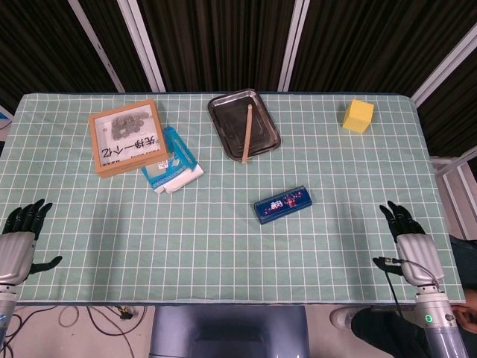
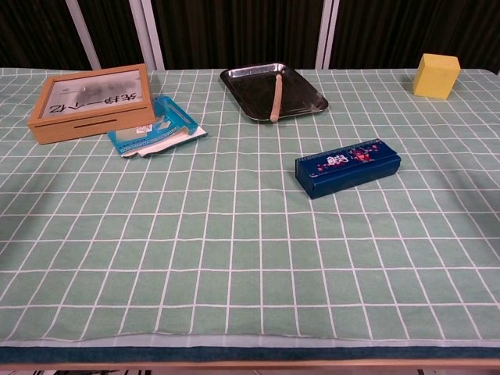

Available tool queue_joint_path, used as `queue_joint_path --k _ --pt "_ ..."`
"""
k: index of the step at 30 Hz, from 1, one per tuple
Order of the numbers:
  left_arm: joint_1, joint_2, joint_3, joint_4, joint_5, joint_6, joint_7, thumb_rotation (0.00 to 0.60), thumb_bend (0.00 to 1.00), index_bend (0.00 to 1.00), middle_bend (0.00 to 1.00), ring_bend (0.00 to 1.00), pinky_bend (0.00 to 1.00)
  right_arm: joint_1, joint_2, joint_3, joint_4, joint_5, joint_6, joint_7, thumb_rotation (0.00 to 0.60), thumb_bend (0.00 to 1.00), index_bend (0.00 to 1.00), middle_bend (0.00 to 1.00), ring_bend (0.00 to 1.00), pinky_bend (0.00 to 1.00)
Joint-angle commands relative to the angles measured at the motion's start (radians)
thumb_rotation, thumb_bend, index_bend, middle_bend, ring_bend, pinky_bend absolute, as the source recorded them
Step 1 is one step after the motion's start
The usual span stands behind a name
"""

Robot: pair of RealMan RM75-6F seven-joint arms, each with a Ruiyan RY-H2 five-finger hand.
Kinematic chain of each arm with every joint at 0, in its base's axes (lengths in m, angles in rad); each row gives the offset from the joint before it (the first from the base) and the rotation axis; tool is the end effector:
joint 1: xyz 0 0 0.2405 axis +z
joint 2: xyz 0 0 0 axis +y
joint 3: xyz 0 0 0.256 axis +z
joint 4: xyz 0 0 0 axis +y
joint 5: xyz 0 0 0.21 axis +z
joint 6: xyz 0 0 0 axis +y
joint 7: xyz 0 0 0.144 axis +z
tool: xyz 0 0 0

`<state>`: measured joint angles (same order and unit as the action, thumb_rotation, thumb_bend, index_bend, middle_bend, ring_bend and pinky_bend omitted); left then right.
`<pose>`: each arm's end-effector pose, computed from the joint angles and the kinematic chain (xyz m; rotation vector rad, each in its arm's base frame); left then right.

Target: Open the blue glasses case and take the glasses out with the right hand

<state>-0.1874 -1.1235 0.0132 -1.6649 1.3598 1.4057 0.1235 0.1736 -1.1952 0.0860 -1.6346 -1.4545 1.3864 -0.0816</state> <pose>-0.3091 0.1968 0.1406 -1.4372 -0.9528 -0.7694 -0.2890 -0.2136 0.1265 1.4408 -0.9330 0.9303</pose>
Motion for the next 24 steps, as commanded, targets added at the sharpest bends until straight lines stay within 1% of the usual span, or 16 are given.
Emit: queue_joint_path --k 1,5,7,10,15,19,24 --pt "0.001 -0.001 -0.003 0.000 -0.002 -0.004 0.001 0.600 0.07 0.00 0.00 0.00 0.00 0.018 0.008 0.011 -0.019 0.007 -0.022 -0.008 0.600 0.09 0.00 0.00 0.00 0.24" --pt "0.003 -0.001 -0.009 -0.001 -0.004 -0.010 0.001 0.600 0.07 0.00 0.00 0.00 0.00 0.072 0.024 0.034 -0.050 0.020 -0.091 -0.052 0.600 0.10 0.00 0.00 0.00 0.24" --pt "0.004 -0.002 -0.012 -0.002 -0.006 -0.014 0.002 0.600 0.07 0.00 0.00 0.00 0.00 0.116 0.031 0.054 -0.074 0.039 -0.149 -0.077 0.600 0.10 0.00 0.00 0.00 0.23" --pt "0.004 -0.002 -0.016 -0.004 -0.009 -0.020 0.004 0.600 0.07 0.00 0.00 0.00 0.00 0.183 0.037 0.089 -0.112 0.101 -0.245 -0.113 0.600 0.12 0.00 0.00 0.00 0.23" --pt "0.001 -0.005 -0.023 -0.003 -0.014 -0.034 0.007 0.600 0.07 0.00 0.00 0.00 0.00 0.276 -0.002 0.148 -0.133 0.190 -0.326 -0.176 0.600 0.13 0.00 0.00 0.00 0.24" --pt "-0.002 -0.005 -0.029 -0.003 -0.026 -0.051 0.007 0.600 0.07 0.00 0.00 0.00 0.00 0.349 -0.040 0.174 -0.117 0.273 -0.389 -0.245 0.600 0.15 0.00 0.00 0.00 0.24" --pt "-0.004 0.000 -0.035 -0.007 -0.039 -0.070 -0.003 0.600 0.06 0.00 0.00 0.00 0.00 0.427 -0.083 0.183 -0.074 0.382 -0.466 -0.309 0.600 0.15 0.00 0.00 0.00 0.24"
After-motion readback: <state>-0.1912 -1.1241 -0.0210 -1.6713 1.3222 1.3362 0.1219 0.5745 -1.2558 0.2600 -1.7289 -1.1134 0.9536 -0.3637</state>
